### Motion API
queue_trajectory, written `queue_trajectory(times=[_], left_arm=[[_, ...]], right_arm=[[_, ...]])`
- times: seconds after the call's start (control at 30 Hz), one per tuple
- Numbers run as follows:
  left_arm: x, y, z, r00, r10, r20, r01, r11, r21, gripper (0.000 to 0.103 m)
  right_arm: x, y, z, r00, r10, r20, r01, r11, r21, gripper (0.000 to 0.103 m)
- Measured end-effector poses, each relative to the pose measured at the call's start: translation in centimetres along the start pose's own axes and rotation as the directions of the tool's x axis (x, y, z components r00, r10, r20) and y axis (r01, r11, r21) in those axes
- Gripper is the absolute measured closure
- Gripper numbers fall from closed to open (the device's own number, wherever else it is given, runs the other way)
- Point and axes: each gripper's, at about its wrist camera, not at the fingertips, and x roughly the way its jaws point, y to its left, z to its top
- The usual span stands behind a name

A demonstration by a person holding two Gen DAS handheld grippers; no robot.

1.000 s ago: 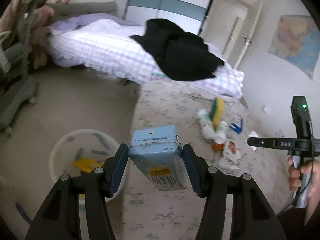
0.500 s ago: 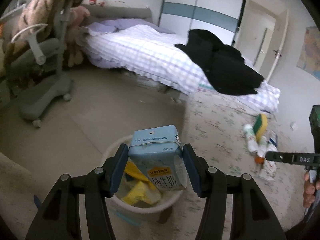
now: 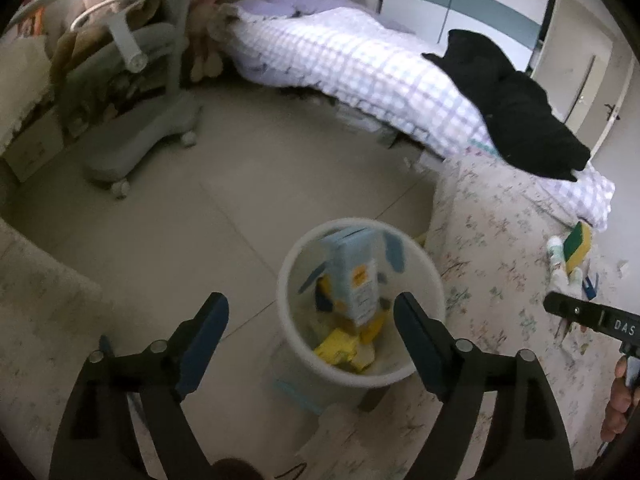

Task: Collect trash
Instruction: 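Drop the carton into the wastebasket with the left tool while the right tool drops the tissue, then grasp the orange wrapper with the left tool while the right tool grasps the pecan snack bag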

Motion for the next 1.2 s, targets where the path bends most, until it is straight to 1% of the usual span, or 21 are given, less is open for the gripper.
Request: queue_trajectory(times=[0.2, 0.37, 0.5, 0.6, 0.67, 0.8, 1.0, 1.17, 1.2], left_arm=[[-0.2, 1.7, -0.8, 0.999, 0.033, -0.035, -0.033, 0.999, -0.008, 0.015], [-0.5, 3.1, -1.3, 0.998, 0.042, -0.053, -0.043, 0.999, -0.012, 0.015], [-0.8, 3.8, -1.5, 0.997, 0.05, -0.053, -0.05, 0.999, -0.008, 0.014], [-0.8, 4.2, -1.4, 0.997, 0.048, -0.057, -0.049, 0.999, -0.018, 0.013], [-0.9, 4.4, -1.4, 0.997, 0.043, -0.06, -0.044, 0.999, -0.028, 0.012], [-0.9, 3.9, -1.3, 0.998, 0.033, -0.061, -0.034, 0.999, -0.02, 0.011], [-0.8, 2.2, -1.6, 0.997, 0.026, -0.066, -0.025, 1.0, 0.017, 0.011], [-1.0, 0.4, -1.5, 0.998, 0.002, -0.066, 0.0, 0.999, 0.038, 0.01], [-1.0, 0.0, -1.5, 0.998, 0.0, -0.065, 0.003, 0.999, 0.043, 0.008]], right_arm=[[2.7, 2.6, 0.0, 0.999, 0.012, -0.035, -0.013, 0.999, -0.035, 0.081], [4.9, 4.8, 0.1, 0.998, 0.029, -0.059, -0.033, 0.998, -0.061, 0.081], [6.4, 6.2, 0.3, 0.996, 0.056, -0.065, -0.06, 0.996, -0.066, 0.077], [7.1, 6.5, 0.6, 0.995, 0.072, -0.065, -0.075, 0.996, -0.05, 0.054], [7.2, 6.4, 0.6, 0.996, 0.071, -0.061, -0.073, 0.997, -0.038, 0.053], [7.1, 6.2, 0.5, 0.996, 0.058, -0.071, -0.06, 0.997, -0.038, 0.053], [5.1, 4.7, 0.4, 0.998, 0.029, -0.049, -0.03, 0.999, -0.025, 0.052], [2.7, 2.7, 0.1, 1.0, 0.0, -0.025, -0.001, 1.0, -0.016, 0.046], [2.4, 2.3, 0.1, 1.0, -0.005, -0.022, 0.005, 1.0, -0.015, 0.046]])
